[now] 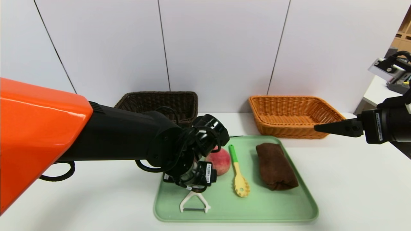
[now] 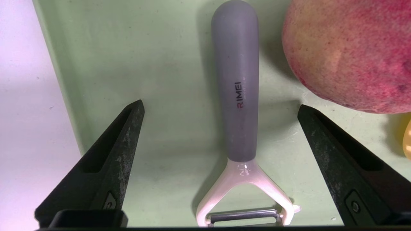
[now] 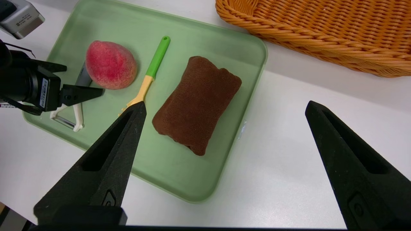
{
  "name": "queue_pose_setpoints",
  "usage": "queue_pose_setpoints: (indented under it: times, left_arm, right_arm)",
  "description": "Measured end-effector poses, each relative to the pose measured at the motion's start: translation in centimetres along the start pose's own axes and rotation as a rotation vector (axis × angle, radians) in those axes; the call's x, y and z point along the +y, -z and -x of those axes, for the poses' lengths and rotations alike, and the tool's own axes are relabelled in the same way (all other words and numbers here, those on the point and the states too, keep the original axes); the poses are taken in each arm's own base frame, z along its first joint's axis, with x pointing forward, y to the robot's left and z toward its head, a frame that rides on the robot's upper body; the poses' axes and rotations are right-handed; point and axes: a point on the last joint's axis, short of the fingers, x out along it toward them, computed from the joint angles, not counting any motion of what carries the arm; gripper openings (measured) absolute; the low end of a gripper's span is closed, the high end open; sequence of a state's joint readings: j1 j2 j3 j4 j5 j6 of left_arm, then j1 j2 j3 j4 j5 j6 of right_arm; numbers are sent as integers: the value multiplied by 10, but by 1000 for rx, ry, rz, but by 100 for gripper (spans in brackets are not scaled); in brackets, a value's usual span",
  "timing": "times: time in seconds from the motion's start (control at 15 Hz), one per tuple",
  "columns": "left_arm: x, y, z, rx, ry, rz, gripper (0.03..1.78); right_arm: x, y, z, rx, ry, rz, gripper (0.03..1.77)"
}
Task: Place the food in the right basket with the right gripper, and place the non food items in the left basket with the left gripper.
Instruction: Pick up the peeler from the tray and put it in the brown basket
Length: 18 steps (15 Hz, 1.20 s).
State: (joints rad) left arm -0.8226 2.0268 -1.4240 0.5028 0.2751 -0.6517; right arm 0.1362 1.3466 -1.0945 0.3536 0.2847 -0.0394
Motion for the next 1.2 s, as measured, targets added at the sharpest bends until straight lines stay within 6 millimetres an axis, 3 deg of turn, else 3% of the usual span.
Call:
queue_pose_setpoints:
  times: [0.4, 0.6, 0.87, 0.93, 1.0, 1.2]
  left_arm:
    - [-1, 0, -2, 2, -5, -4, 169]
    - [-1, 0, -3, 2, -7, -4, 118]
    - [-1, 0, -3, 4, -6, -8, 77]
    - [-1, 0, -3, 5, -7, -8, 46]
    - [-1, 1, -3, 5, -6, -8, 27]
    - [1, -1, 4, -3, 1, -8, 27]
  right_arm:
    - [-1, 0, 1, -1, 1, -3, 171]
    - [-1, 0, 1, -2, 2, -3, 171]
    - [-1, 0, 1, -3, 2, -2, 171]
    - [-1, 0, 2, -4, 3, -2, 171]
    - [0, 0, 2, -4, 2, -2, 171]
    - [0, 0, 2, -3, 3, -3, 171]
